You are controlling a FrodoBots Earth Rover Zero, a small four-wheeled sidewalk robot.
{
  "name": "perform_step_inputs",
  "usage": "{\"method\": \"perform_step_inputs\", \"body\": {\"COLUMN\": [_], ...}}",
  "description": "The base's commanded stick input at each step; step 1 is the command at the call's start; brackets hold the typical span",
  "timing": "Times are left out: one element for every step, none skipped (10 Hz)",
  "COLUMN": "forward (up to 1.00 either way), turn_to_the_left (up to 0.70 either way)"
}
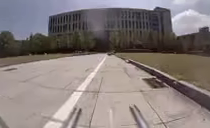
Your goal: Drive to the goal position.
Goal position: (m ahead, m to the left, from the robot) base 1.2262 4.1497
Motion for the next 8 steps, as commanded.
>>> {"method": "perform_step_inputs", "body": {"forward": [0.7,0.7,0.7,0.7,0.7,0.7,0.7,0.7], "turn_to_the_left": [0.03,0.03,0.03,0.03,0.03,0.03,0.03,0.03]}}
